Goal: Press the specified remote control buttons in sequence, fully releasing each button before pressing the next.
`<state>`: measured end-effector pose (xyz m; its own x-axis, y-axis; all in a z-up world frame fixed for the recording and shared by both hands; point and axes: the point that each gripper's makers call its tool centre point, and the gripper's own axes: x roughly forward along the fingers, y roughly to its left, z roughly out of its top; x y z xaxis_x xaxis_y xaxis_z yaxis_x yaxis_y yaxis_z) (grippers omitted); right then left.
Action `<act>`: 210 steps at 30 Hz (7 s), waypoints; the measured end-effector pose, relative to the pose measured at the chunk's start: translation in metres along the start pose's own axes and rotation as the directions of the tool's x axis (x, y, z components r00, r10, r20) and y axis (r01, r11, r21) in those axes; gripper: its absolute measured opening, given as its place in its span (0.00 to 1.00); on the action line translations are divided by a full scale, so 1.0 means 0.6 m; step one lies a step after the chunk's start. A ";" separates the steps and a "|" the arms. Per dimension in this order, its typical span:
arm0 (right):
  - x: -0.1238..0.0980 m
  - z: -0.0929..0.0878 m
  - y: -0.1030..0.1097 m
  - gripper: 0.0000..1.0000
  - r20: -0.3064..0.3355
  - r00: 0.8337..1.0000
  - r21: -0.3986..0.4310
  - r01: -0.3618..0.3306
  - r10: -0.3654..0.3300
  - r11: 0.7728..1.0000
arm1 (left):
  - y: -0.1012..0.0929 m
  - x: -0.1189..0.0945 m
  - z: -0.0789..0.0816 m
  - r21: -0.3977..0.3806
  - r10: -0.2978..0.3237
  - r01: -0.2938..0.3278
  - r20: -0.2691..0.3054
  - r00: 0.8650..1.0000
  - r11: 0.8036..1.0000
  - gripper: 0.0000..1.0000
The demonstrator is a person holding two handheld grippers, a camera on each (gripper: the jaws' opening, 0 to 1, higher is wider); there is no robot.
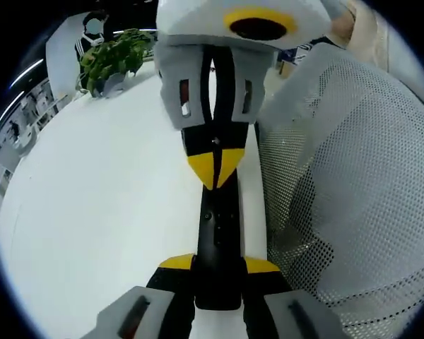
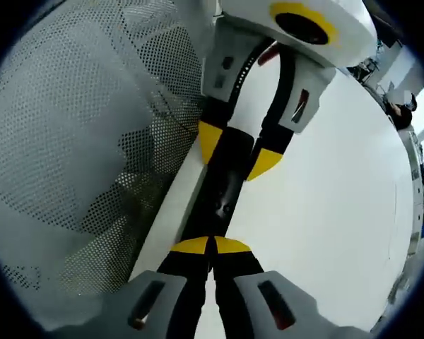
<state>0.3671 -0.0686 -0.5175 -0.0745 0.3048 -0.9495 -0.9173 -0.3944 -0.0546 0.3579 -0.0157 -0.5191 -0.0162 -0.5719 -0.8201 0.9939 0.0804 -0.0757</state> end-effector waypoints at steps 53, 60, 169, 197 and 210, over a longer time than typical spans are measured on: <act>0.004 0.024 0.016 0.00 -0.004 0.990 0.316 0.137 -0.143 0.939 | -0.002 0.002 0.002 0.011 -0.007 0.007 0.010 1.000 1.000 0.24; 0.001 0.021 0.014 0.00 0.045 0.983 0.414 0.144 -0.178 0.899 | -0.003 0.002 0.003 0.013 -0.004 0.004 0.008 1.000 1.000 0.24; 0.008 0.055 -0.001 0.00 0.063 0.963 0.285 0.236 -0.264 0.929 | -0.003 0.005 0.009 -0.034 -0.004 0.004 0.006 1.000 0.999 0.24; 0.008 0.050 -0.011 0.00 0.109 0.965 0.551 0.140 -0.238 0.822 | -0.003 0.004 0.009 -0.043 -0.004 0.004 0.012 1.000 0.999 0.24; 0.001 0.039 -0.013 0.00 0.094 0.963 0.540 0.163 -0.252 0.825 | -0.004 0.005 0.009 -0.037 -0.006 0.007 0.013 1.000 0.999 0.24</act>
<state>0.3654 -0.0452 -0.5104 0.1226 0.4747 -0.8716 -0.9807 0.1927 -0.0330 0.3560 -0.0219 -0.5183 -0.0211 -0.5828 -0.8123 0.9891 0.1063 -0.1019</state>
